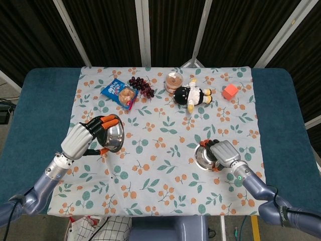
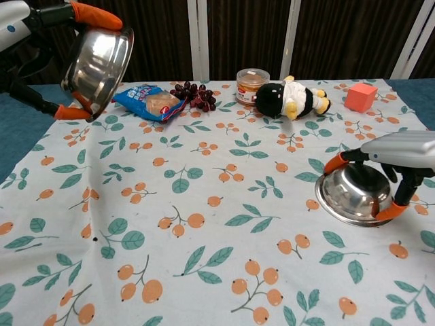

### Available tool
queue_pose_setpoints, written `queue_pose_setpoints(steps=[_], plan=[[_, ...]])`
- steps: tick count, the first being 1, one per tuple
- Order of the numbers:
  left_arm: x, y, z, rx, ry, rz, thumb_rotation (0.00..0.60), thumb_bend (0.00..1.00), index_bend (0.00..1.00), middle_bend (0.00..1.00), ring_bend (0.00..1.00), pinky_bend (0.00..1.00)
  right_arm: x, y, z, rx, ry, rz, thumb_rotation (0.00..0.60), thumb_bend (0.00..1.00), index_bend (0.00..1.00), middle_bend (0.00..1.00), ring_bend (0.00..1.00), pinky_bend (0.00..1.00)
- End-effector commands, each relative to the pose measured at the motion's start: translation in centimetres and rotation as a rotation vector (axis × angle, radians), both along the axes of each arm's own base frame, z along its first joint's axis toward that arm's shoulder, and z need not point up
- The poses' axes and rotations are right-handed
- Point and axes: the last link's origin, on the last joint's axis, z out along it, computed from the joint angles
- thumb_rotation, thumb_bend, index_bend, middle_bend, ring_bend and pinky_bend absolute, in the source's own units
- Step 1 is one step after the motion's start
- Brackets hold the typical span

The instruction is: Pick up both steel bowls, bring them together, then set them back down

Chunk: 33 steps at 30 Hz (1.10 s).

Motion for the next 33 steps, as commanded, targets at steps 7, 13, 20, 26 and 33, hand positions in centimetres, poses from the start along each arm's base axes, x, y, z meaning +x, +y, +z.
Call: queue_pose_setpoints(steps=[7, 13, 20, 26, 33], plan=[[0.1, -0.1, 0.0, -0.001, -0.003, -0.008, 0.6, 0.62, 0.65, 0.76, 0.64, 0.85, 0.4, 0.1, 0.1, -0.032, -0.007, 0.021, 0.6, 0.29, 0.76, 0.71, 0.71, 0.93], [0.2, -0.4, 0.1, -0.005, -0.017, -0.012, 0.6, 0.62, 0.65, 0.76, 0.64, 0.85, 1.2, 0.6, 0.7, -0.067, -0.046, 0.048, 0.6, 0.31, 0.87, 0.8, 0.81, 1.0], [0.6, -1.3, 0.5, -0.013, -0.072, -0.041, 0.6, 0.62, 0.65, 0.76, 0.64, 0.85, 3.1, 0.8, 2.9, -0.172, -0.295, 0.014, 0.6, 0.32, 0.93, 0.85, 0.86, 1.0], [1.6, -2.8, 1.1, -0.05, -0.192, -0.11, 0.6, 0.62, 0.66, 0.77, 0.64, 0.85, 4.7, 0.5, 5.4, -0.159, -0.764, -0.222, 0.6, 0.32, 0.93, 0.86, 0.86, 1.0], [2.4, -3.6, 1.6, -0.048, -0.257, -0.174, 0.6, 0.62, 0.65, 0.77, 0.64, 0.85, 6.3, -0.9, 7.0, 0.05, -1.211, -0.636, 0.6, 0.33, 0.93, 0.86, 0.86, 1.0]])
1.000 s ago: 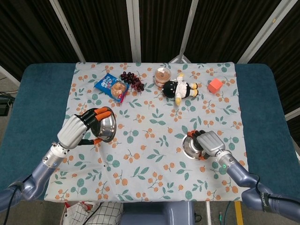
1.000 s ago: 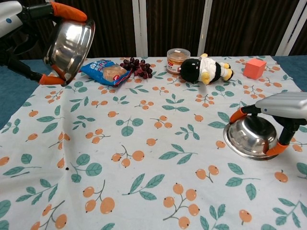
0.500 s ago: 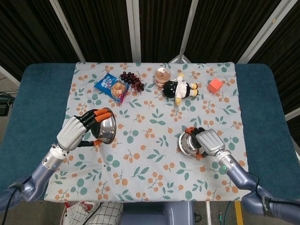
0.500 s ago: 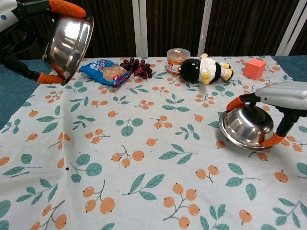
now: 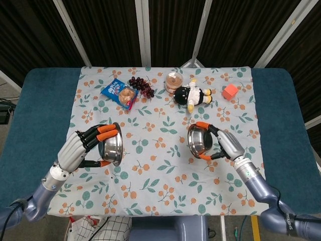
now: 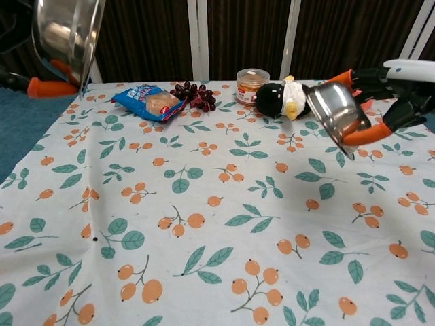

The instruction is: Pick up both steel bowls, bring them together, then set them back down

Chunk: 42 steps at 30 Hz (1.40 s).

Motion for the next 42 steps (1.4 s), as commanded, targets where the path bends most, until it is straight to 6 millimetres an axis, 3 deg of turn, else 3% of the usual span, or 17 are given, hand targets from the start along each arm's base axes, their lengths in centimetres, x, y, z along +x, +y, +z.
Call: queue_pose_setpoints(steps=[1, 9, 17, 27, 33, 42], plan=[[0.2, -0.2, 0.0, 0.003, -0.013, -0.014, 0.6, 0.62, 0.65, 0.77, 0.64, 0.85, 2.1, -1.1, 2.2, 0.222, -0.491, -0.269, 0.6, 0.33, 0.93, 0.86, 0.86, 1.0], [1.7, 0.1, -1.3, 0.004, 0.003, -0.053, 0.6, 0.62, 0.65, 0.77, 0.64, 0.85, 5.9, -0.4, 1.1, 0.498, -0.765, -0.429, 0.6, 0.33, 0.93, 0.86, 0.86, 1.0], [3.2, 1.1, -2.8, 0.013, 0.029, -0.072, 0.6, 0.62, 0.65, 0.77, 0.64, 0.85, 9.5, 2.1, -0.4, 0.665, -0.764, -0.397, 0.6, 0.34, 0.93, 0.86, 0.86, 1.0], [5.1, 1.0, -4.4, -0.015, 0.026, -0.119, 0.6, 0.62, 0.65, 0.77, 0.64, 0.85, 12.2, 2.0, -1.5, 0.708, -0.786, -0.364, 0.6, 0.34, 0.93, 0.86, 0.86, 1.0], [5.9, 0.3, -5.2, -0.038, 0.017, -0.147, 0.6, 0.62, 0.65, 0.77, 0.64, 0.85, 13.0, 1.4, -2.1, 0.702, -0.783, -0.359, 0.6, 0.34, 0.93, 0.86, 0.86, 1.0], [6.7, 0.5, -6.2, -0.023, 0.057, -0.157, 0.6, 0.62, 0.65, 0.77, 0.64, 0.85, 14.0, 2.1, -2.1, 0.704, -0.777, -0.353, 0.6, 0.34, 0.93, 0.86, 0.86, 1.0]])
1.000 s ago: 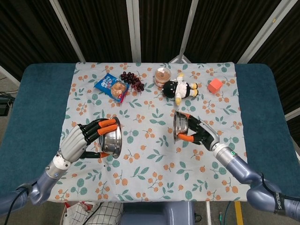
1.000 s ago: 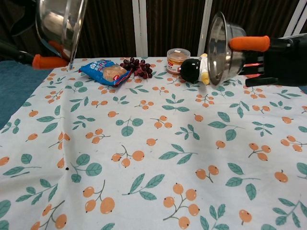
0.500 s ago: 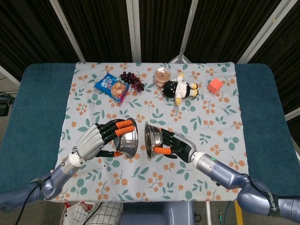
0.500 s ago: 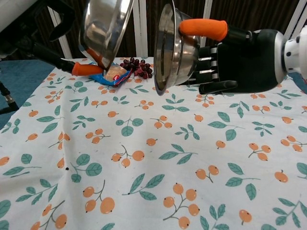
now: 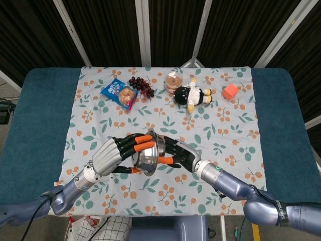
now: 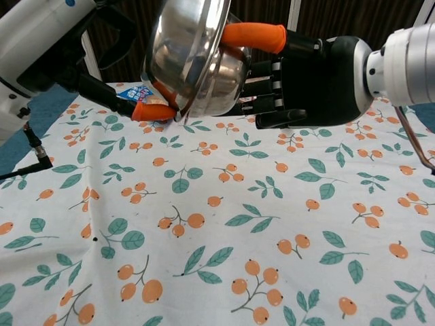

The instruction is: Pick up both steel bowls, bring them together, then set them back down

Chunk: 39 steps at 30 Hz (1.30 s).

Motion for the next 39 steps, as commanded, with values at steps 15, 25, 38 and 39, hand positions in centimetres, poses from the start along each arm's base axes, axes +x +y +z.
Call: queue_pose_setpoints(steps=[15, 25, 38, 39], plan=[[0.1, -0.3, -0.2, 0.021, 0.013, -0.023, 0.6, 0.62, 0.65, 0.77, 0.64, 0.85, -0.1, 0.7, 0.6, -0.014, 0.022, 0.001, 0.6, 0.35, 0.93, 0.86, 0.86, 1.0], [-0.4, -0.7, 1.6, 0.035, 0.002, -0.036, 0.6, 0.62, 0.65, 0.77, 0.64, 0.85, -1.8, -0.5, 1.1, -0.035, 0.045, -0.043, 0.6, 0.35, 0.93, 0.86, 0.86, 1.0], [-0.5, -0.3, 1.8, 0.077, 0.052, -0.039, 0.6, 0.62, 0.66, 0.77, 0.64, 0.85, -2.0, -0.7, 1.3, -0.017, 0.041, -0.035, 0.6, 0.35, 0.93, 0.86, 0.86, 1.0], [-0.5, -0.3, 1.7, 0.079, 0.057, -0.039, 0.6, 0.62, 0.66, 0.77, 0.64, 0.85, -1.9, -0.5, 1.3, -0.015, 0.038, -0.029, 0.6, 0.35, 0.93, 0.86, 0.86, 1.0]])
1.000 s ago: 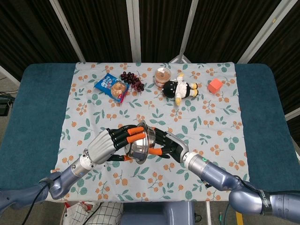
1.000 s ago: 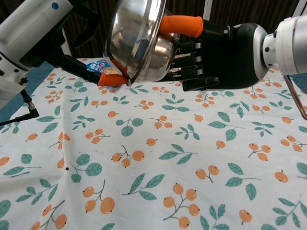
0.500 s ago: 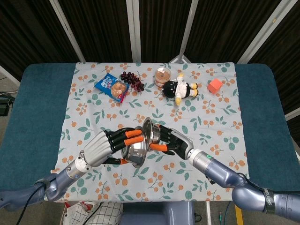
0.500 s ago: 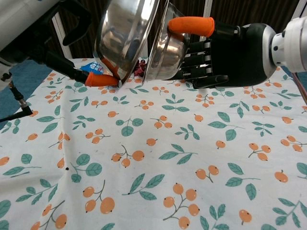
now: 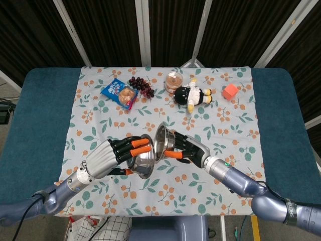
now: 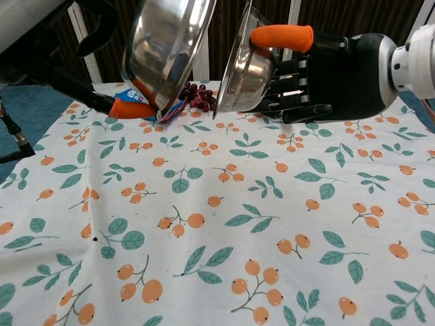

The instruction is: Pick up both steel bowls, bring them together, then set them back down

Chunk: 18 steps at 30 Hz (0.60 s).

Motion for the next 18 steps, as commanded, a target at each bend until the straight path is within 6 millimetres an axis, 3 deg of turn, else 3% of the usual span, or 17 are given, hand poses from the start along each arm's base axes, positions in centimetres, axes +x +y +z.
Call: queue_pose_setpoints(steps=[1, 9, 18], plan=[[0.1, 0.2, -0.4, 0.009, 0.02, -0.003, 0.6, 0.62, 0.66, 0.77, 0.64, 0.85, 0.5, 0.7, 0.1, 0.007, -0.009, 0.021, 0.6, 0.35, 0.93, 0.86, 0.86, 1.0], [0.5, 0.5, -1.3, 0.031, 0.051, -0.018, 0.6, 0.62, 0.66, 0.77, 0.64, 0.85, 1.4, 2.3, 0.1, 0.025, -0.02, 0.066, 0.6, 0.35, 0.93, 0.86, 0.86, 1.0], [1.1, 0.4, -2.0, 0.021, 0.051, -0.025, 0.6, 0.62, 0.66, 0.77, 0.64, 0.85, 1.6, 2.6, 0.0, 0.027, -0.026, 0.07, 0.6, 0.35, 0.93, 0.86, 0.86, 1.0]])
